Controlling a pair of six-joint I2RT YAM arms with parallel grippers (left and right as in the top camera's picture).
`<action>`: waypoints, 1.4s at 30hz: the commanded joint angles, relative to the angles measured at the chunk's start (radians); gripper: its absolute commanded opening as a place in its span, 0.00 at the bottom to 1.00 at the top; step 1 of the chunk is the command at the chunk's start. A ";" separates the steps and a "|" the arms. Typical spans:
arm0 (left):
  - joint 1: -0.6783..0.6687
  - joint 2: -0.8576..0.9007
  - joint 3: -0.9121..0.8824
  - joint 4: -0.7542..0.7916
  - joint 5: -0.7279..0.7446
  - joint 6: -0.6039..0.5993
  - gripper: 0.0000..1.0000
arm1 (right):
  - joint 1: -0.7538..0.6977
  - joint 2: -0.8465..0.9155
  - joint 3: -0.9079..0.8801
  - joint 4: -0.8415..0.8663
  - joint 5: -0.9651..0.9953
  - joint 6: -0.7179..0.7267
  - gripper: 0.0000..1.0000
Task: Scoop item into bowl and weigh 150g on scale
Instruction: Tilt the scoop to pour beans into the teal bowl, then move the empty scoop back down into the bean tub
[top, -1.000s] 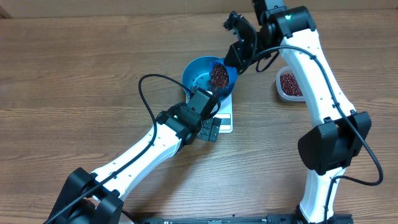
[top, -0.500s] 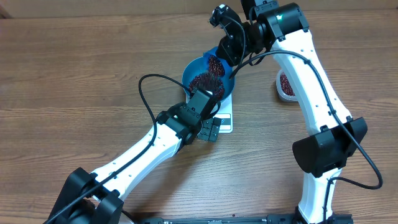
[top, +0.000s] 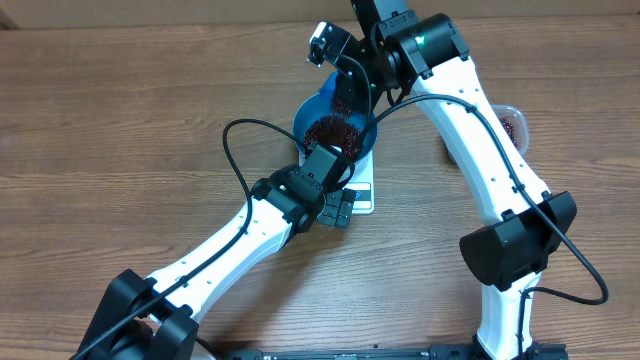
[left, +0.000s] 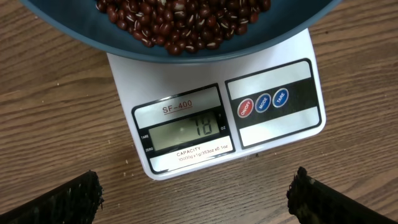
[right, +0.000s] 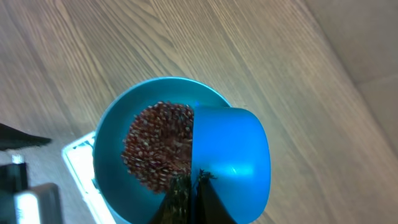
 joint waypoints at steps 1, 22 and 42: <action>0.004 0.005 -0.001 0.002 -0.003 0.023 0.99 | 0.006 -0.057 0.041 0.016 0.029 -0.082 0.04; 0.004 0.005 -0.001 0.001 -0.004 0.023 0.99 | 0.075 -0.061 0.041 0.019 0.162 -0.121 0.04; 0.004 0.005 -0.001 0.000 -0.004 0.023 1.00 | -0.257 -0.061 0.041 -0.042 -0.323 0.579 0.04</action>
